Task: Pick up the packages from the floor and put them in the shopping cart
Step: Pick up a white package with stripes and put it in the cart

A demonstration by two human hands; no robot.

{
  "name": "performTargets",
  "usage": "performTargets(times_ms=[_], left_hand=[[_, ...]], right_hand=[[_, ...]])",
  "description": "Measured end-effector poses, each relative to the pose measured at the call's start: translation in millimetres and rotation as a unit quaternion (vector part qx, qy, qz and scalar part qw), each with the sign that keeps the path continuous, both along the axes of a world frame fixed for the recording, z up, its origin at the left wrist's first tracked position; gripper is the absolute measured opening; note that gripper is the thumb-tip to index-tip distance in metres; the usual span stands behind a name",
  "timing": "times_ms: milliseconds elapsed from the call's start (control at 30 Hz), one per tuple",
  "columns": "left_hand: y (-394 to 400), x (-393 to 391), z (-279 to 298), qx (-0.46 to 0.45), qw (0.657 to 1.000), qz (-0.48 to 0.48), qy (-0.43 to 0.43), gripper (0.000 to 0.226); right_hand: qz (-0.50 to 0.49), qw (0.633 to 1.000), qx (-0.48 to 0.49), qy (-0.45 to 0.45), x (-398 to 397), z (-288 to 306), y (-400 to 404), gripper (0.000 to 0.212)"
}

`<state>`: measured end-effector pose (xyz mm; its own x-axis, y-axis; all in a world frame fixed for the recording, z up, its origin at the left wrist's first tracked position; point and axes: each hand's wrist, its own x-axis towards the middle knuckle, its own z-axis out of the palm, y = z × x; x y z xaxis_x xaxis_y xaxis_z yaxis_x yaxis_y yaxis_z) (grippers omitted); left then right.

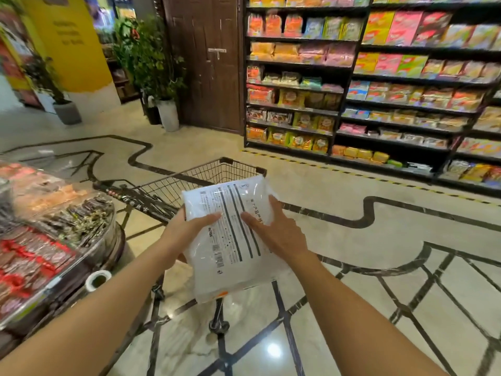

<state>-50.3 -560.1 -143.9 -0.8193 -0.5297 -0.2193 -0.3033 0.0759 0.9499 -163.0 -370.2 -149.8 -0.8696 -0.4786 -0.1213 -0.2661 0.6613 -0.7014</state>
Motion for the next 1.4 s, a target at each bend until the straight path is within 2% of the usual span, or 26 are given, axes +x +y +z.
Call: performTargets(times_ms=[200,333,467,667,833,900,1033,1233,1267,1367,1400], left_hand=[[-24.3,-79.4,-5.1,-0.007,0.999,0.052,-0.013,0.063],[-52.9,-128.3,-16.2,-0.011,0.996,0.078,-0.037,0.096],[-85.3,-185.3,-33.7,-0.011,0.995,0.087,-0.042,0.071],[-155.6,-274.6,-56.9,0.012,0.992,0.119,-0.031,0.063],[-215.5,-335.4,-70.0,0.055,0.987,0.146,-0.031,0.060],[-235.2,-349.6,-75.5,0.060,0.985,0.159,-0.025,0.059],[-271.6,-362.5,-94.8,0.056,0.979,0.195,-0.026,0.045],[-316.4,-363.7,-148.1,0.092,0.952,0.281,-0.075,0.043],[-321.2,-363.4,-153.8,0.104,0.945,0.298,-0.085,0.048],[-343.6,-358.7,-184.4,0.120,0.923,0.345,-0.125,0.088],[-350.1,-355.6,-195.5,0.125,0.916,0.358,-0.133,0.089]], right_hand=[[0.013,0.999,-0.020,-0.026,-95.6,-11.1,-35.8,0.101],[0.015,0.999,-0.024,-0.031,-147.6,-19.9,-64.1,0.106],[0.025,0.999,-0.008,-0.022,-204.9,-29.6,-97.1,0.097],[0.047,0.998,0.029,0.006,-300.0,-43.1,-177.4,0.110],[0.069,0.996,0.054,-0.006,-371.5,-53.1,-247.2,0.110],[0.089,0.994,0.054,-0.015,-394.4,-58.9,-273.8,0.107],[0.155,0.985,0.068,-0.030,-421.8,-73.0,-325.3,0.080],[0.249,0.962,0.101,-0.039,-441.4,-127.7,-403.1,0.095],[0.264,0.957,0.112,-0.045,-443.5,-138.4,-415.9,0.103],[0.306,0.940,0.131,-0.081,-447.8,-165.0,-451.6,0.115],[0.320,0.933,0.135,-0.093,-448.0,-171.4,-461.4,0.114]])
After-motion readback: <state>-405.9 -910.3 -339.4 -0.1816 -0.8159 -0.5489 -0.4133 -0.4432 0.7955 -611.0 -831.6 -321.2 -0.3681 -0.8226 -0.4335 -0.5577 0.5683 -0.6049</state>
